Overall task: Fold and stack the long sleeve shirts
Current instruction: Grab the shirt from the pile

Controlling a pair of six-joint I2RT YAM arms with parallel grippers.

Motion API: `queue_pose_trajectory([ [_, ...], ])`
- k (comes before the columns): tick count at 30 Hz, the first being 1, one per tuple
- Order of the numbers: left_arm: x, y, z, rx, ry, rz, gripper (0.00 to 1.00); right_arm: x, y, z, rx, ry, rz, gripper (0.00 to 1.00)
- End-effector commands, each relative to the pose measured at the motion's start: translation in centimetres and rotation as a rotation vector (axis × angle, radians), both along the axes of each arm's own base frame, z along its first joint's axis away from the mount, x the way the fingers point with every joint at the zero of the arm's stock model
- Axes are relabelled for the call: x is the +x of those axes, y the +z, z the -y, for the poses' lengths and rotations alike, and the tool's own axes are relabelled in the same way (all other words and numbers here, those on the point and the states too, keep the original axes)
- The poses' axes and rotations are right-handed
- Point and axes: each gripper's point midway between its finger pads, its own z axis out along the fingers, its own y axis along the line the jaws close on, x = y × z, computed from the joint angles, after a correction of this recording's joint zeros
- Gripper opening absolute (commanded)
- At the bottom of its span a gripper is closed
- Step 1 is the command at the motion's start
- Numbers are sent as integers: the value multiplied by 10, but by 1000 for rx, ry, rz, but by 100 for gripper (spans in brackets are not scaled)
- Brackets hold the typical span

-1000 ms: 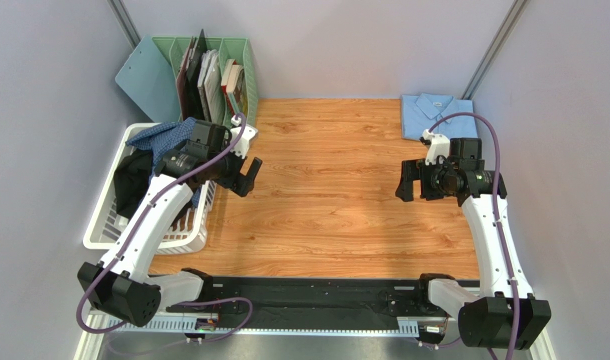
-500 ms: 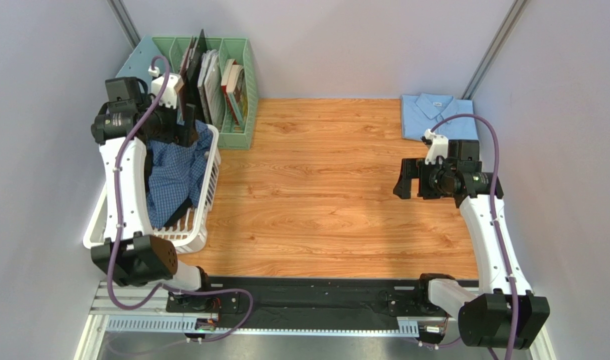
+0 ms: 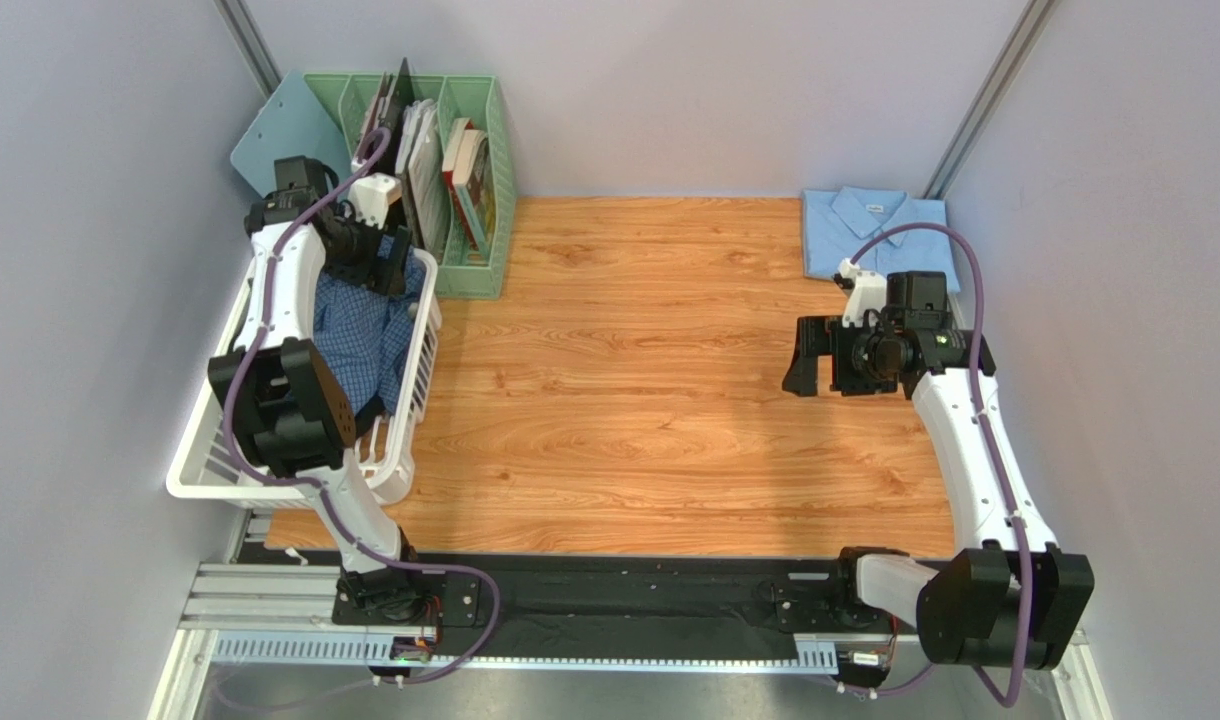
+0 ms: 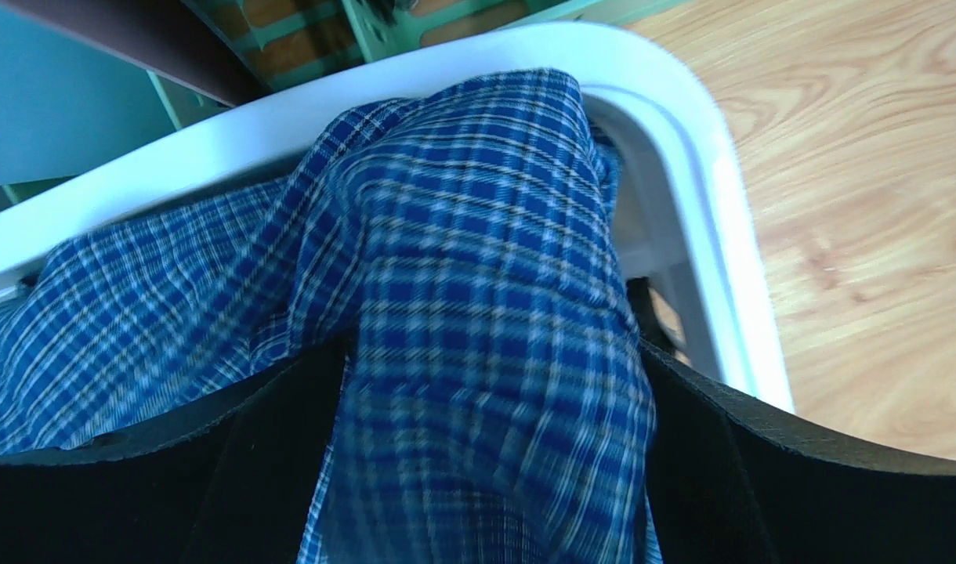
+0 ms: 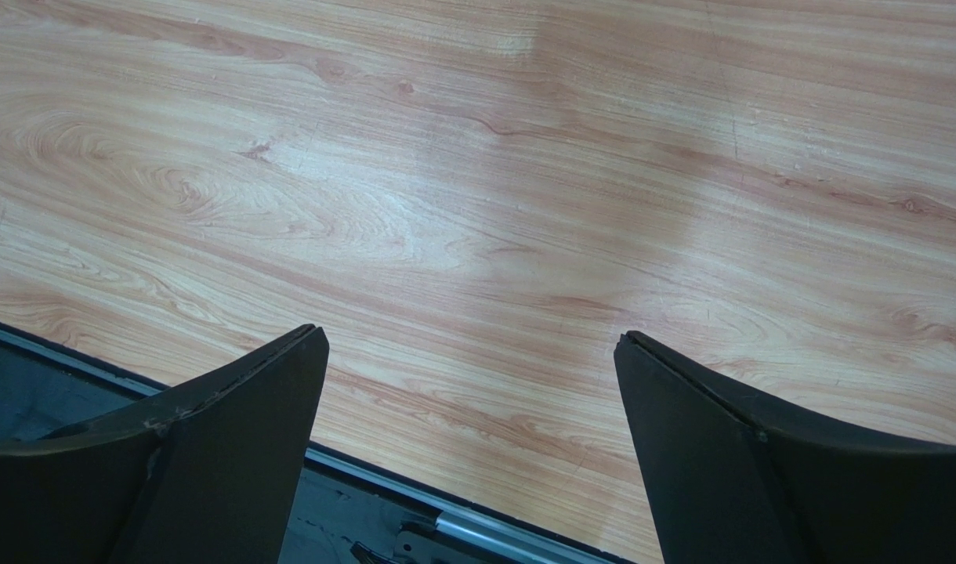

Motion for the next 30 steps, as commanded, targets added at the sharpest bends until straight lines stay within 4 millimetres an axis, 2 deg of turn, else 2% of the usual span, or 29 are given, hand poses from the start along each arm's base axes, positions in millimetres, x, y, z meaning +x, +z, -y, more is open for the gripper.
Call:
queue_pose_trajectory([
  [1,13,-17,-15,89,-36,24,91,13,19,-4,11,27,63,100],
  [3,6,-31,-17,99,-32,1,83,13,18,-6,16,32,57,100],
  [4,3,-34,-17,100,-36,-6,68,13,18,-5,16,30,57,100],
  [5,1,-33,-15,97,-40,-5,57,12,19,-5,17,32,60,100],
  [6,-3,-23,-12,91,-42,15,46,11,18,-5,16,30,56,100],
  [7,-5,-14,-8,82,-50,35,21,10,19,-5,16,33,59,100],
  [8,-7,-2,-1,48,-59,63,6,10,20,-6,18,32,64,100],
  [9,-11,31,3,46,-56,135,0,9,21,-6,19,34,67,100],
  [11,-15,73,12,10,-39,225,0,7,22,-7,22,35,70,100],
  [12,-18,117,16,15,-31,321,0,6,24,-7,22,34,80,100],
  [14,-25,162,24,-19,-9,416,0,5,25,-7,23,35,86,100],
  [15,-31,203,28,-19,-9,509,0,4,26,-7,23,35,89,100],
  [17,-39,243,35,-47,-4,598,0,3,28,-7,23,35,94,100],
  [18,-44,277,40,-72,6,673,0,4,29,-8,23,35,98,100],
  [20,-49,308,49,-117,-8,742,0,4,31,-7,24,35,103,100],
  [21,-53,338,56,-156,-2,809,0,4,32,-7,22,35,105,100],
  [22,-56,353,61,-185,-13,842,0,4,32,-7,24,35,106,100],
  [23,-50,365,66,-212,-22,875,0,5,33,-8,24,36,107,100],
  [24,-62,397,77,-261,-32,951,0,6,33,-7,25,34,108,100],
  [25,-65,411,86,-292,-59,987,0,8,33,-7,26,31,107,100],
  [26,-70,439,98,-311,-101,1084,0,8,33,-8,30,32,104,100],
  [28,-78,466,113,-392,-123,1166,0,10,34,-8,30,34,107,100],
  [29,-88,492,130,-421,-171,1261,0,10,33,-8,29,34,103,100],
  [30,-91,502,138,-455,-183,1293,0,10,34,-8,28,34,104,100],
])
